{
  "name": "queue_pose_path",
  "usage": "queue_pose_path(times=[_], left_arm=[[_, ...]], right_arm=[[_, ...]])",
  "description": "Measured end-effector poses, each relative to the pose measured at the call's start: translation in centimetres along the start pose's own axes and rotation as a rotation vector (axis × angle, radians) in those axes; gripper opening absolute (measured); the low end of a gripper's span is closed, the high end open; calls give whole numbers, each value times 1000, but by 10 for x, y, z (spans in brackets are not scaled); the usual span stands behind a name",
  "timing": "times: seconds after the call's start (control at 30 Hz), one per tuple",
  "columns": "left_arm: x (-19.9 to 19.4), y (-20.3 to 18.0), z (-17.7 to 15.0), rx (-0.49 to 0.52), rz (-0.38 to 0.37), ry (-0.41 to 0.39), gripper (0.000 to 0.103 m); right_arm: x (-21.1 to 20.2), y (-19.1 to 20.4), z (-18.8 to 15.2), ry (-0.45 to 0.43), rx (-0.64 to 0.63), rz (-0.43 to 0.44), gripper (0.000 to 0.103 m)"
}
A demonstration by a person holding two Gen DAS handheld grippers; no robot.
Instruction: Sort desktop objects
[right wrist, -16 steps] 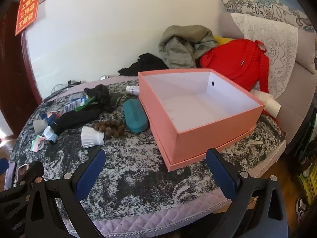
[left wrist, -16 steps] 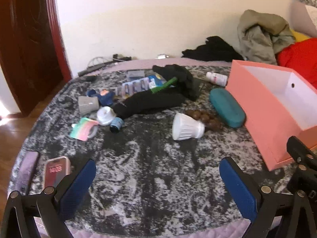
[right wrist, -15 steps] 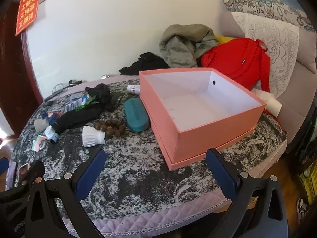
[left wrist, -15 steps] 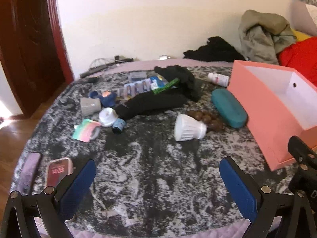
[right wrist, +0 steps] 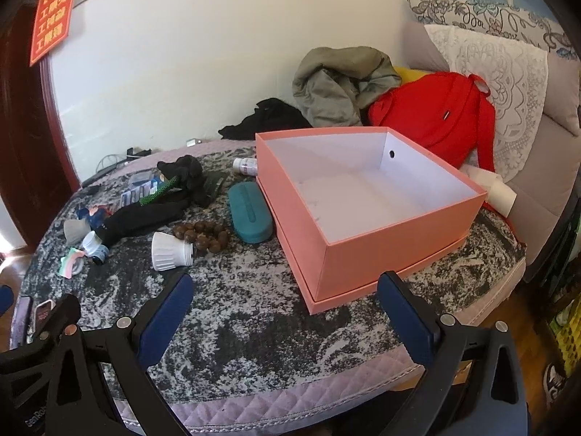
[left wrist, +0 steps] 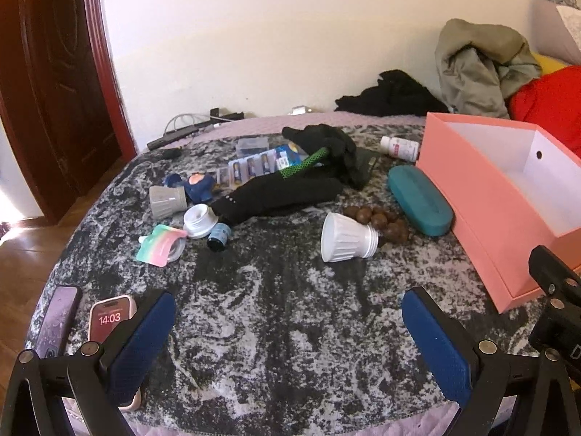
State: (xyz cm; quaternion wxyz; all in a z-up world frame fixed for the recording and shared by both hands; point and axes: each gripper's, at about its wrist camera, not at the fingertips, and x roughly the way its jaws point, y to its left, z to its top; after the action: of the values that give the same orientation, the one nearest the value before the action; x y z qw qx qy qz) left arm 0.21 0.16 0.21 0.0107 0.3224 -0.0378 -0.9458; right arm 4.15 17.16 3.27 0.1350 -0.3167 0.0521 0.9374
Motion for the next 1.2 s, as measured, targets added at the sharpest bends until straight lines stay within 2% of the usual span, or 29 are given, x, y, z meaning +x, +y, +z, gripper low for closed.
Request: queue_pose_path(times=[0.27,0.37,0.53,0.67,0.87,1.1,1.2], left_arm=[[1,4,1,-4,-8,9,103],[-1,9,2,-18,24,-4,103],[0,17,4,-57,37,10,103],[2,19,2,-43,65,6,103],[7,21,3,-62,-49,38,103],[11,21,3,-71,-70,52,103],[15,22,1,-95,-140,73,103]], right_arm=[[0,2,0,0,-5,1,103],[1,4,0,3,-10,0,103],[0,5,1,1,-14,1,103],[-1,4,1,-8,-16,0,103],[-1,2,1,-11,-9,0,103],[-1,2,1,-11,-10,5,103],[-2,2,1,-14,-11,10,103]])
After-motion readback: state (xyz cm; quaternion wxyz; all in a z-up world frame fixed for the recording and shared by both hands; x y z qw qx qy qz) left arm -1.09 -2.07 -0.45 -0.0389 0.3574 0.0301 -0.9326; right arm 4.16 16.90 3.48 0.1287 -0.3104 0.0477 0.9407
